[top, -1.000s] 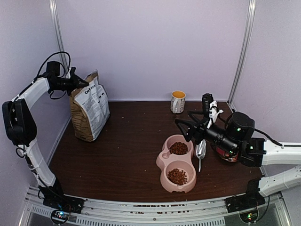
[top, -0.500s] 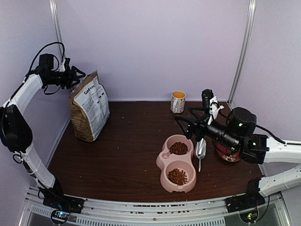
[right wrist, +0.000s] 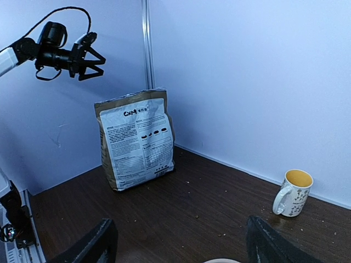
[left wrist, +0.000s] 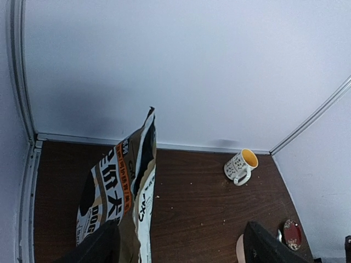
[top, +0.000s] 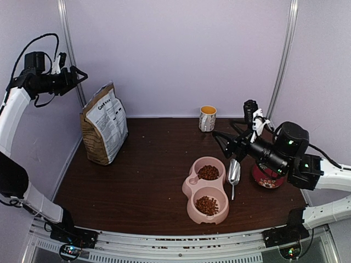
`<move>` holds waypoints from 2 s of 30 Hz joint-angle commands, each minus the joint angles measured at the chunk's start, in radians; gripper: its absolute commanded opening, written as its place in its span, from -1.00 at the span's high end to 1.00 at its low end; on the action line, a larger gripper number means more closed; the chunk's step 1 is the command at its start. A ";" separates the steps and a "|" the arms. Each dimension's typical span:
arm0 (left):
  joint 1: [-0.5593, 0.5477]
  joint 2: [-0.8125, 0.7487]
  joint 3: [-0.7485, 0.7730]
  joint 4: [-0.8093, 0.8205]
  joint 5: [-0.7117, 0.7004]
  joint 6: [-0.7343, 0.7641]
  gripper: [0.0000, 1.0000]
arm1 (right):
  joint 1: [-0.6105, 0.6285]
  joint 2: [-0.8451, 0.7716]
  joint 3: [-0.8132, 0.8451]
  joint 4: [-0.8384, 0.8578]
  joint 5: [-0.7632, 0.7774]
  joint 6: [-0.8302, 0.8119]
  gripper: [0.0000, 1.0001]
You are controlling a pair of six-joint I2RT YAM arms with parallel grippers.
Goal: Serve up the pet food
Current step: Reset both arms
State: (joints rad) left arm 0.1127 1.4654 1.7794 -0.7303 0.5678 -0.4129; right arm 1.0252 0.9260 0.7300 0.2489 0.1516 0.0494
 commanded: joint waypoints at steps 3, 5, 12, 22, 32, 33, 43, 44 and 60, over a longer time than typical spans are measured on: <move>0.008 -0.243 -0.186 -0.020 -0.185 0.117 -0.88 | -0.006 -0.139 -0.047 -0.048 0.162 -0.086 -0.71; 0.007 -0.314 -0.261 -0.021 -0.243 0.137 -0.95 | -0.013 -0.186 -0.082 -0.039 0.200 -0.098 -0.76; -0.001 -0.513 -0.511 -0.003 -0.435 0.143 -0.95 | -0.064 -0.318 -0.163 -0.082 0.291 -0.122 -0.94; -0.103 -0.740 -0.971 0.279 -0.927 -0.012 -0.95 | -0.166 -0.376 -0.239 -0.147 0.376 -0.074 -1.00; -0.155 -0.756 -1.329 0.739 -1.176 0.036 -0.85 | -0.317 -0.352 -0.325 -0.118 0.384 -0.028 -1.00; -0.155 -0.741 -1.372 0.824 -1.176 0.050 -0.78 | -0.333 -0.344 -0.336 -0.107 0.377 -0.024 -1.00; -0.154 -0.476 -1.487 1.288 -1.155 0.190 -0.75 | -0.492 -0.239 -0.432 0.054 0.340 0.010 -1.00; -0.153 -0.445 -1.504 1.337 -1.143 0.205 -0.78 | -0.507 -0.225 -0.441 0.076 0.339 0.013 -1.00; -0.141 -0.102 -1.564 1.883 -0.974 0.409 -0.96 | -0.718 0.088 -0.473 0.463 0.239 -0.070 -1.00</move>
State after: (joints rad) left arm -0.0360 1.3479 0.1982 1.0275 -0.4702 -0.0463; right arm 0.3496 0.9562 0.2855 0.5201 0.4442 0.0051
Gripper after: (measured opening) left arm 0.978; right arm 0.999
